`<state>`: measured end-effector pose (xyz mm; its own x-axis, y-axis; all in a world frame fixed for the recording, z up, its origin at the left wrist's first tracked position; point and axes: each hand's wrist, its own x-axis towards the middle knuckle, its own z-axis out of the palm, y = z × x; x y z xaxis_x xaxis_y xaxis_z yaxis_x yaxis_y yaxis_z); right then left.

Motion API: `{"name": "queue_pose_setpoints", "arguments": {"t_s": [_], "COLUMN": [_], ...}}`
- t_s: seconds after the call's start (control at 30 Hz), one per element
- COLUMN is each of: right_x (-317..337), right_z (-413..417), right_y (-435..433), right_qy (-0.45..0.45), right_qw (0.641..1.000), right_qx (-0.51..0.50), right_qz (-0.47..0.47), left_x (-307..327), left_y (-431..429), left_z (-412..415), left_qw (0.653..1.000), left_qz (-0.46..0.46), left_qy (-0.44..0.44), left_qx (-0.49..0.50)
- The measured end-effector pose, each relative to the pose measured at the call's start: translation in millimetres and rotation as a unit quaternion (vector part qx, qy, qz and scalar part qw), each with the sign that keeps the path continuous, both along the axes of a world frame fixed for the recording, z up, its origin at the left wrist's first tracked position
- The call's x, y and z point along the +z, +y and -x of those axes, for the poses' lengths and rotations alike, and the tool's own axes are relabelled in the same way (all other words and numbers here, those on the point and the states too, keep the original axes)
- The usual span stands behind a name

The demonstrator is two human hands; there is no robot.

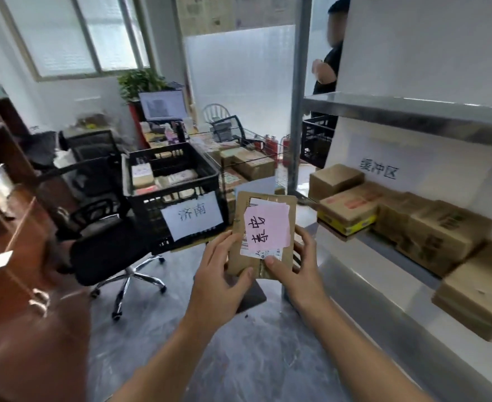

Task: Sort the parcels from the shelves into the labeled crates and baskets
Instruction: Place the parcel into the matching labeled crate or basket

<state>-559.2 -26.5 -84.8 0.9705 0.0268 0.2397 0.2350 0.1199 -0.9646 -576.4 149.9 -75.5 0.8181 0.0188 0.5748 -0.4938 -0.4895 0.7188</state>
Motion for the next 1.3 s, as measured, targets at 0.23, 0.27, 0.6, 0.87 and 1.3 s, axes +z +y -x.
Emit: {"name": "queue_pose_setpoints", "arguments": {"t_s": [0.23, 0.27, 0.6, 0.87, 1.3], "right_x": [0, 0, 28, 24, 40], "right_z": [-85, -100, -266, -363, -534], "right_y": [46, 53, 107, 138, 153], "right_qy": [0.020, 0.020, -0.005, -0.007, 0.015], "right_qw": [0.997, 0.996, 0.988, 0.982, 0.997], "right_qx": [0.067, 0.079, 0.148, 0.178, 0.065], "right_qz": [0.035, 0.036, 0.045, 0.060, 0.049], "left_x": [-7, -7, 19, 17, 29], "left_y": [43, 49, 91, 119, 173], "left_z": [-55, -68, -204, -288, -462], "left_qw": [0.998, 0.998, 0.984, 0.975, 0.975], "left_qz": [0.010, 0.009, -0.020, -0.052, -0.098], "left_qy": [0.002, 0.000, -0.001, 0.022, 0.068], "left_qx": [0.060, 0.069, 0.176, 0.217, 0.186]}}
